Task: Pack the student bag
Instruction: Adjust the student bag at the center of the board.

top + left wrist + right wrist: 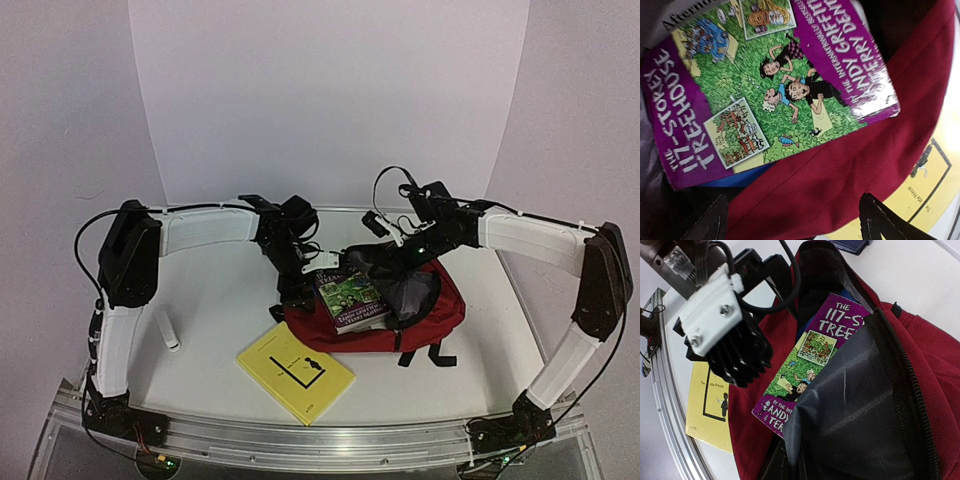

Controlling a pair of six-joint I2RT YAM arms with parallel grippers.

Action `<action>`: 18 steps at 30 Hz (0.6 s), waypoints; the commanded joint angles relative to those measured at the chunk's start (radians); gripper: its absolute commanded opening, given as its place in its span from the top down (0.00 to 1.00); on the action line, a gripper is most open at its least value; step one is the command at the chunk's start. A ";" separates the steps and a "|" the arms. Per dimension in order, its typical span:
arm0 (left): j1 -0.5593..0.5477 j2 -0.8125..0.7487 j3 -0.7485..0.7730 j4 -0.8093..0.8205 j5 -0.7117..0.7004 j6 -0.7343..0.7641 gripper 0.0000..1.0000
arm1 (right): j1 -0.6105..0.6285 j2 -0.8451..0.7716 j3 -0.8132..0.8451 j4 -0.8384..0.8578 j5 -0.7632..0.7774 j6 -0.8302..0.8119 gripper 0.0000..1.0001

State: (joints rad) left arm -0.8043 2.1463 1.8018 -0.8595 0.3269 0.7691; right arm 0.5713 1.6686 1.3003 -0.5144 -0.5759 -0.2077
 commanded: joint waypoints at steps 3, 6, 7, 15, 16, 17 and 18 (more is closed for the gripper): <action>-0.002 0.095 0.083 -0.100 -0.021 0.086 0.10 | -0.004 0.019 0.007 -0.021 -0.081 0.020 0.96; -0.006 0.105 0.078 -0.089 -0.020 0.100 0.10 | -0.004 0.023 0.007 -0.021 -0.081 0.022 0.96; -0.010 0.106 0.080 -0.090 -0.012 0.102 0.10 | -0.004 0.025 0.007 -0.021 -0.080 0.022 0.96; -0.061 0.134 0.072 -0.077 -0.053 0.103 0.10 | -0.005 0.056 0.022 -0.021 -0.080 0.029 0.97; -0.061 0.141 0.078 -0.074 -0.057 0.099 0.10 | -0.005 0.058 0.023 -0.021 -0.082 0.030 0.97; -0.061 0.146 0.082 -0.067 -0.059 0.093 0.10 | -0.005 0.060 0.023 -0.021 -0.085 0.031 0.97; -0.061 0.152 0.089 -0.061 -0.054 0.087 0.09 | -0.005 0.061 0.025 -0.021 -0.087 0.033 0.97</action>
State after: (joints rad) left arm -0.8458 2.2609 1.8543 -0.9149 0.2719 0.8584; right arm 0.5636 1.7167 1.3003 -0.5137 -0.6119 -0.1845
